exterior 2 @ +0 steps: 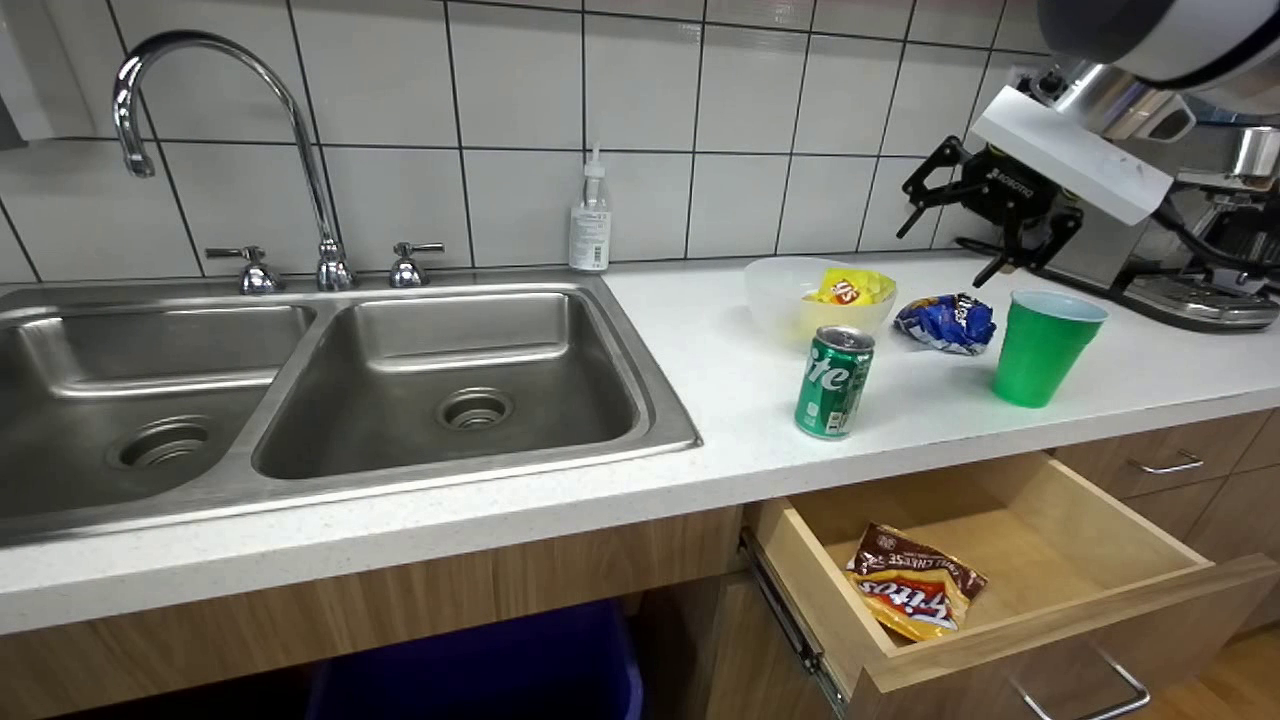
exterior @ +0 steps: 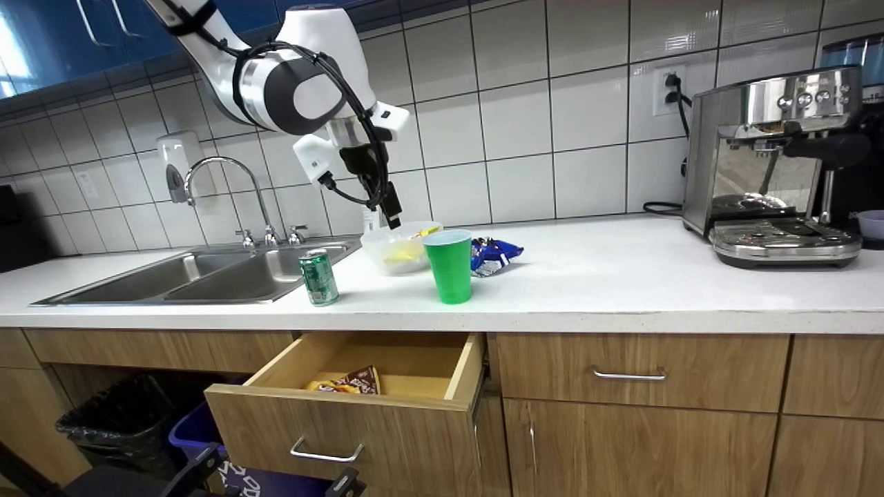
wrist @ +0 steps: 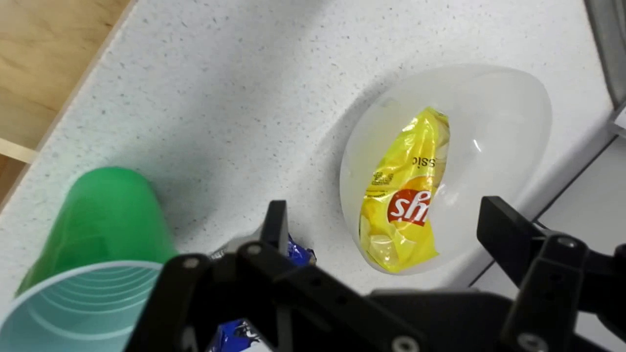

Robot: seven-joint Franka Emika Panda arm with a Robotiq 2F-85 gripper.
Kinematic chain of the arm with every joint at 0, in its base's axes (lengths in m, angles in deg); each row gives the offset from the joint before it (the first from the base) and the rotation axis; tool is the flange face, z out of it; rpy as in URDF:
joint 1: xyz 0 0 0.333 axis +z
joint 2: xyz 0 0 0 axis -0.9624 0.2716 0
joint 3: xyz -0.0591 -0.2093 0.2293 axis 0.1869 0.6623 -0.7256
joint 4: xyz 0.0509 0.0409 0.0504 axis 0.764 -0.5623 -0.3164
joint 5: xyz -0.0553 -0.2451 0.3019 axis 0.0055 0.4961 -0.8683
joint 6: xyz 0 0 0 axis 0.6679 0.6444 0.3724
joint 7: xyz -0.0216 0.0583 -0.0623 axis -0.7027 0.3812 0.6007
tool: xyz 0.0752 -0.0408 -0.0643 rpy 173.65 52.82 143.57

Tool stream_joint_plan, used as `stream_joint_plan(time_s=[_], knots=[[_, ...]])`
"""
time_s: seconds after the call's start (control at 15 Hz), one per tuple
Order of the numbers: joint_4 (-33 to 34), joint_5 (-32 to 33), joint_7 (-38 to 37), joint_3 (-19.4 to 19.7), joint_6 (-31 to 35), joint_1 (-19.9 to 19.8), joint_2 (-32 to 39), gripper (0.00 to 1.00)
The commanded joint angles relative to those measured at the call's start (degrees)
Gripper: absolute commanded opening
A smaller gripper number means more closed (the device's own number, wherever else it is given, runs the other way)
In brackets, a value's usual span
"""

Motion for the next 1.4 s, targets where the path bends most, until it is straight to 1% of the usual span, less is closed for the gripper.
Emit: stream_joint_plan(time_s=[0.0, 0.2, 0.33, 0.4, 0.47, 0.6, 1.13, 1.33], knots=[[3.2, 2.8, -3.9, 0.2, -0.6, 0.0, -0.2, 1.0], [6.2, 7.2, -8.3, 1.4, -1.3, 0.5, 0.8, 1.0], [8.5, 11.5, -12.0, 2.4, -2.6, 0.7, 1.8, 1.0], [8.9, 12.5, -11.4, 2.3, -3.9, 0.6, 1.7, 1.0], [6.1, 9.5, -8.5, 1.3, -0.9, 0.0, 0.7, 1.0], [7.0, 10.6, -8.9, 1.5, -1.6, 0.0, 1.1, 1.0], [7.4, 10.8, -8.9, 1.6, -1.9, 0.1, 1.5, 1.0], [9.9, 12.8, -13.1, 2.6, -2.1, 0.6, 4.1, 1.0]])
